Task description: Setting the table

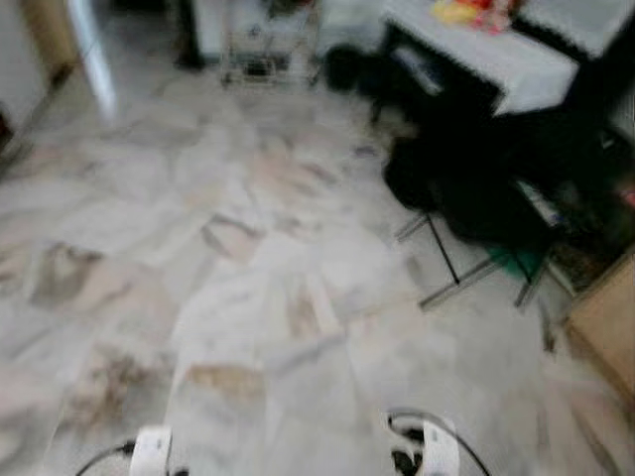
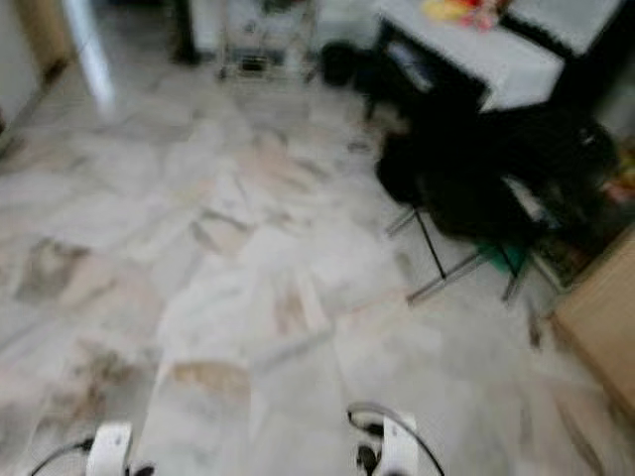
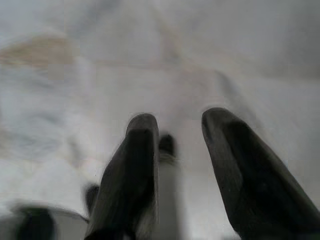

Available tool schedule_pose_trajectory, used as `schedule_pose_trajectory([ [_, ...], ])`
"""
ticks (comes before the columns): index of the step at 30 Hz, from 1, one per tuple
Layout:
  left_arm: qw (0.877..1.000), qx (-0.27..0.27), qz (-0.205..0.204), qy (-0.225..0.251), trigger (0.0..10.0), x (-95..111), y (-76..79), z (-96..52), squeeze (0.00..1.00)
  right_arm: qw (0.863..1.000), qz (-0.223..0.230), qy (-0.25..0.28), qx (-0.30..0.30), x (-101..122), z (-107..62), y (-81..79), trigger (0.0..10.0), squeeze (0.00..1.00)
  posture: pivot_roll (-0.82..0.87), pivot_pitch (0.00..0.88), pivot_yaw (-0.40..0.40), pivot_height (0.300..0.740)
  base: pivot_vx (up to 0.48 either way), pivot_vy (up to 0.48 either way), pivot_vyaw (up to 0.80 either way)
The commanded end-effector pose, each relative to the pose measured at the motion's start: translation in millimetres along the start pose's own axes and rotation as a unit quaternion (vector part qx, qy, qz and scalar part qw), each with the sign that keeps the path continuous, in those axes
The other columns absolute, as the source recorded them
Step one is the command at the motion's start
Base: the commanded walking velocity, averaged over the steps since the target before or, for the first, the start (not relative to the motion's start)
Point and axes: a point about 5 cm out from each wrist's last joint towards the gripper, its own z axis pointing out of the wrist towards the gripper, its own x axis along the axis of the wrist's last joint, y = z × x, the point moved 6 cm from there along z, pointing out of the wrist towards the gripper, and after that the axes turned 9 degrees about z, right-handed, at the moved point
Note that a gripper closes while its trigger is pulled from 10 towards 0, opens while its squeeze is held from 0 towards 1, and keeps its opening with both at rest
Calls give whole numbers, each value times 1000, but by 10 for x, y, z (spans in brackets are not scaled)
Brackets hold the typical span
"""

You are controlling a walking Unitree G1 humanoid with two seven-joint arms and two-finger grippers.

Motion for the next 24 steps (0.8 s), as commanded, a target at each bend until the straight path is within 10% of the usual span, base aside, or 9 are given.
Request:
schedule_pose_trajectory([
  [1,1000,-1,-1,-17,10000,-146,-15,-29,0,1000,-1,5,3,52,15,-40,10000,0,136,0,-51,740,0,0,-769],
  [24,1000,-4,-1,-24,10000,-193,2,-35,0,1000,-3,-9,-5,-41,4,-22,10000,0,135,0,-47,740,0,0,-769],
])
